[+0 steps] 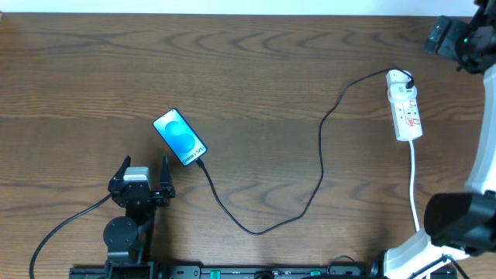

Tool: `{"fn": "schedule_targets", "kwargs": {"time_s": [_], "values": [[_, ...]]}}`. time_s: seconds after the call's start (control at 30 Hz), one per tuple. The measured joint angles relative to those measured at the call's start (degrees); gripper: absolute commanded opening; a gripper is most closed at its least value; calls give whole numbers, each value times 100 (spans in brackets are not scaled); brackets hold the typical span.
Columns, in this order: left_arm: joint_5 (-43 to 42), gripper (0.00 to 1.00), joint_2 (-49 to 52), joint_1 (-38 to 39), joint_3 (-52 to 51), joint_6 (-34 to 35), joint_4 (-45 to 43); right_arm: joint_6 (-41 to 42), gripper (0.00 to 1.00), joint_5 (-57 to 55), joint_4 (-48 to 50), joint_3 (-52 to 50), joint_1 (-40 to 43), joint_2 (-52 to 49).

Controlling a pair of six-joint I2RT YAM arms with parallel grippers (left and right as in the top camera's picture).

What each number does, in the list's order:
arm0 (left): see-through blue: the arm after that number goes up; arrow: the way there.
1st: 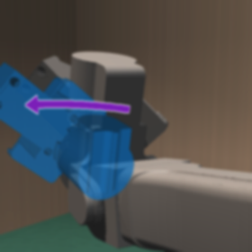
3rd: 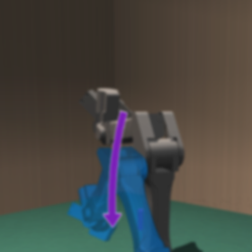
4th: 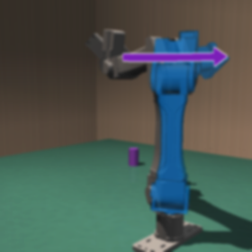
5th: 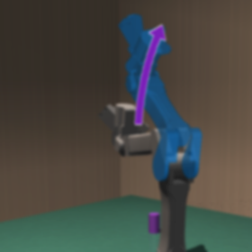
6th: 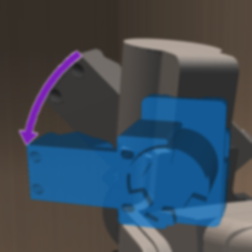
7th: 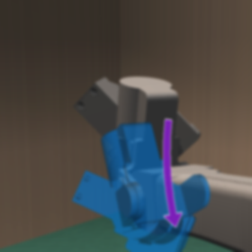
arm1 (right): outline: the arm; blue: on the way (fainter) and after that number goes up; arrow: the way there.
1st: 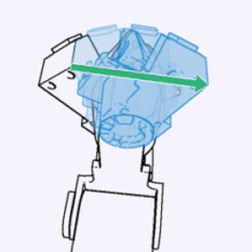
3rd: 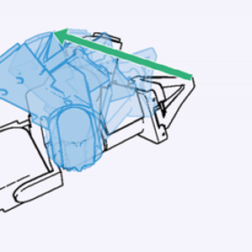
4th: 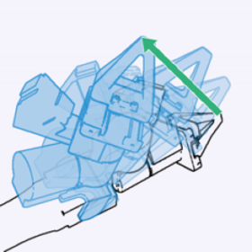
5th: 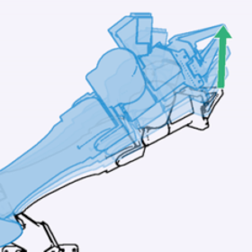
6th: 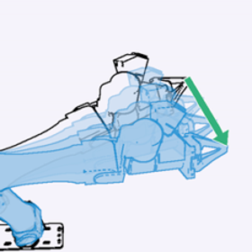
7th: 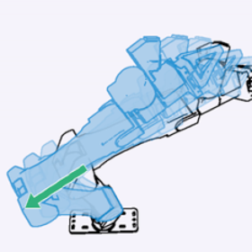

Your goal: Plug charger to phone and switch on socket

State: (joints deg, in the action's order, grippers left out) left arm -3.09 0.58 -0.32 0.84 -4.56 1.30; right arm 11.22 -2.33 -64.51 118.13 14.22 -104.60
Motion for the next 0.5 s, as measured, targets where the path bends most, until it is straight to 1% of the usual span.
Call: {"fn": "schedule_targets", "kwargs": {"time_s": [0.13, 0.27, 0.37, 0.5], "values": [[0, 78, 0, 0, 0, 0, 0, 256, 99, 13, 396, -48, 0, 229], [0, 78, 0, 0, 0, 0, 0, 442, 99, 116, 962, -487, -9, 592], [0, 78, 0, 0, 0, 0, 2, 507, 99, 164, 1390, -1137, -63, 1003], [-2, 78, 0, 0, 7, 0, 13, 557, 99, 243, 2179, -2258, -122, 1641]]}}
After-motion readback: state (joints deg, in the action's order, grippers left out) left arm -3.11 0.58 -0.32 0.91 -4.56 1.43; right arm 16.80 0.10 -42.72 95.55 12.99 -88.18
